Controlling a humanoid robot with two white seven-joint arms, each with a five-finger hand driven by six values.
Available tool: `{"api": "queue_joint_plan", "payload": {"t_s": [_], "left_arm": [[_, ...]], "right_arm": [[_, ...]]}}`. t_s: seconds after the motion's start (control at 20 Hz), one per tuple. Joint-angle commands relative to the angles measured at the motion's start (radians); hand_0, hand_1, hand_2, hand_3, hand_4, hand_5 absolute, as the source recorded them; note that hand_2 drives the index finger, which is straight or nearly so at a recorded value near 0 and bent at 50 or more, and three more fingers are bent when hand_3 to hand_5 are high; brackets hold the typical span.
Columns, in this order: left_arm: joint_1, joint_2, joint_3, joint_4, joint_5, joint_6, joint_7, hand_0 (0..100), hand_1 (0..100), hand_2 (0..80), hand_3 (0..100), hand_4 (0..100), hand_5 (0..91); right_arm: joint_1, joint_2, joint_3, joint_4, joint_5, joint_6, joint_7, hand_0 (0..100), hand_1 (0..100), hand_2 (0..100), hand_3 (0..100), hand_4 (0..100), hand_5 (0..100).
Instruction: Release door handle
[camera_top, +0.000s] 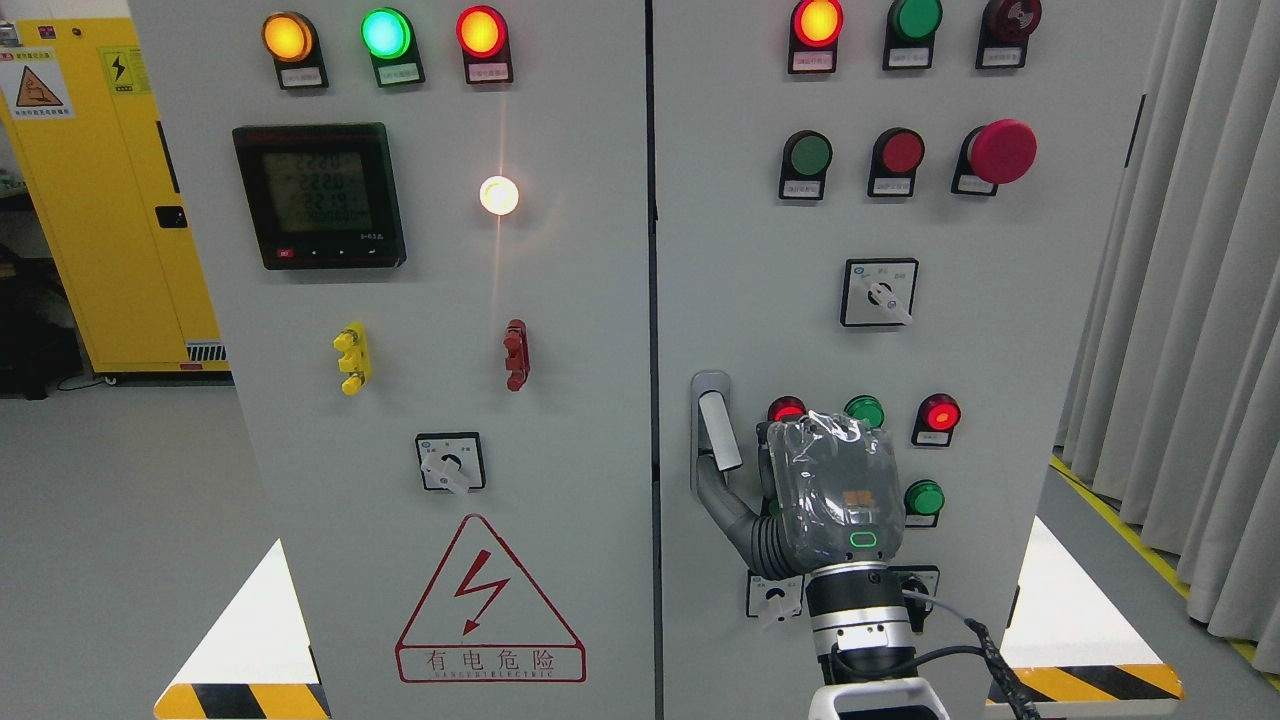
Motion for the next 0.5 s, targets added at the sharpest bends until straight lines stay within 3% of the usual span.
{"api": "queue_joint_plan", "payload": {"t_s": [0.0,0.45], "left_arm": [[0.0,0.001,0.0,-0.015,0.0,0.0,0.0,12,56,0.0,0,0,0.0],[0.0,0.001,0.0,-0.015,0.0,0.0,0.0,12,56,0.0,0,0,0.0]], "right_arm": [[0.004,0.0,-0.003,-0.005,0.0,0.002,-0.002,42,35,100,100,100,100],[0.005,0.0,-0.016,-0.007,0.001,0.002,0.0,46,38,100,100,100,100]]}}
